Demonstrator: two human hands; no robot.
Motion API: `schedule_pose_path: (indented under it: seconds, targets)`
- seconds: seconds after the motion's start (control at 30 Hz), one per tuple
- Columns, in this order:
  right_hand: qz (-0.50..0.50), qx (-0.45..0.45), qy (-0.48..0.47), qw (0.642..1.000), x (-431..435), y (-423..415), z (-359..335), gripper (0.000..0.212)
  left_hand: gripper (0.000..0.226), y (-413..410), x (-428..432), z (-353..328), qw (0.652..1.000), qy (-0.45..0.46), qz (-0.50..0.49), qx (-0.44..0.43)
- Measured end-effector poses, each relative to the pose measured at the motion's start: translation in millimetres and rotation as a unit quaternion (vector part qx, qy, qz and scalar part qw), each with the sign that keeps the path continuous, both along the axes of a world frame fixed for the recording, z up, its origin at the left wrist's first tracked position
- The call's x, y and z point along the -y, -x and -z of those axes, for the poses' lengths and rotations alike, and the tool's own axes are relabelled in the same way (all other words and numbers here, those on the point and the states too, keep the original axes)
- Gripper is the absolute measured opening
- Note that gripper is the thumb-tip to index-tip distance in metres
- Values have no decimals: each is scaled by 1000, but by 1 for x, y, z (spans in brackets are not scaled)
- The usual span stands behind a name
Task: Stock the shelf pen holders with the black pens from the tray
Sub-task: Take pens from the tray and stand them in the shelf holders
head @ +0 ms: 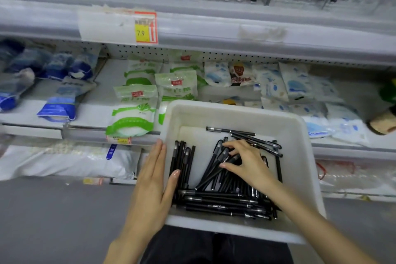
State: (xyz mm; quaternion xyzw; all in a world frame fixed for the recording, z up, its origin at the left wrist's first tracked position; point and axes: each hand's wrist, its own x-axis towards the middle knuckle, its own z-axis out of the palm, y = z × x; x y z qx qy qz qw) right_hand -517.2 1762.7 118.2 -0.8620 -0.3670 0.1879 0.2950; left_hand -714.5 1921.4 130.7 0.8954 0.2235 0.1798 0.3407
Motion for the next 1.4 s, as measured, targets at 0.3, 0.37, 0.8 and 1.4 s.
schedule_pose_path:
  seconds: [0.3,0.37,0.8,1.4]
  targets:
    - [1,-6,15,1000,-9,13,-6,50,67,2,1,1,1000,5,-2,-4]
    - [1,-20,2,1000,-12,18,-9,49,66,3,1,1,1000,6,-2,-6]
    - [135,-337,-189,913,-26,32,-23,21,65,2,2,-4,1000,3,-6,-20]
    - [73,65,-563,821,55,-48,-324,32,58,-133,23,-216,905,-337,156,207]
